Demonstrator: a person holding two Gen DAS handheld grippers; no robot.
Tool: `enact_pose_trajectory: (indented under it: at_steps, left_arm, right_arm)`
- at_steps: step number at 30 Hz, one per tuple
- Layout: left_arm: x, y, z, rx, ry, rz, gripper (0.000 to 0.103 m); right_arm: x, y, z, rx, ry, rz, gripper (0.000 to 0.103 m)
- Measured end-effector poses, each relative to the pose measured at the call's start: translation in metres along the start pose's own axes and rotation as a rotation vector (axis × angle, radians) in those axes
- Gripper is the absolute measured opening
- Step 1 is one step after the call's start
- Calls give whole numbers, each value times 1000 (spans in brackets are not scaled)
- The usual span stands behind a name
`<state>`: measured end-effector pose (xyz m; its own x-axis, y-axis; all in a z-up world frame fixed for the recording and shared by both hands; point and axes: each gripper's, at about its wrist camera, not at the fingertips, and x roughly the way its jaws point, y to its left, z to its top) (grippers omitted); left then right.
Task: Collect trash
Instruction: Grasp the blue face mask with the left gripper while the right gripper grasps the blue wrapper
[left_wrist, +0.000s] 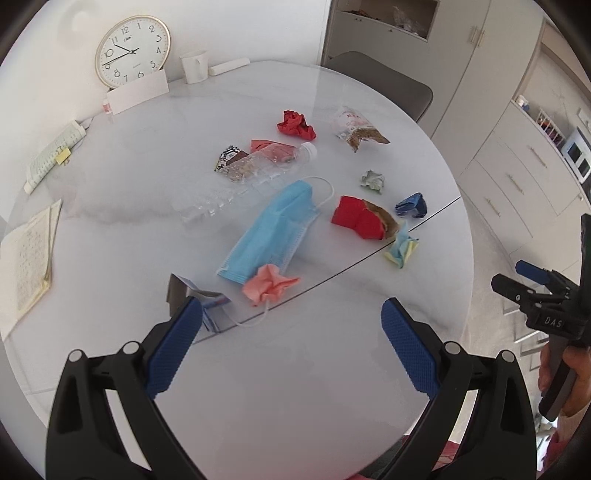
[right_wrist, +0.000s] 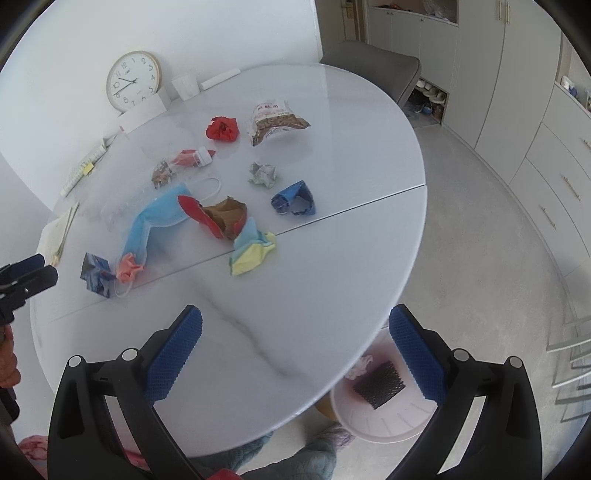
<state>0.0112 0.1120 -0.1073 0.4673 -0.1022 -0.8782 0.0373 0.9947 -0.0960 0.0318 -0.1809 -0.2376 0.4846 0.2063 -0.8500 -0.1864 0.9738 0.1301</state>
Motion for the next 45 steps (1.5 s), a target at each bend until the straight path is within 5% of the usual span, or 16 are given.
enact_pose_trajectory:
  at_steps: [13,28,33,35,40,45]
  left_arm:
    - [46,3,28,56,24,-84,93]
    - [144,-14,78,152,106,-30,92]
    - [173,-18,81,190,160,3,81]
    - [182,-17,83,192,183,8,57]
    - [192,-11,89,179,210,-8,26]
    - [179,-2,99,155,180,-37,19]
  right_arm:
    - [18,34,17,-14,42,-23,101]
    - [66,3,67,-51,83,-35,101]
    - [95,-11,82,-49,115,-38,101]
    - [105,-15,88,-53,125,-39,101]
    - [126,-21,98,-62,145,-16,101]
    - [137,-21,106,-84,142,26,100]
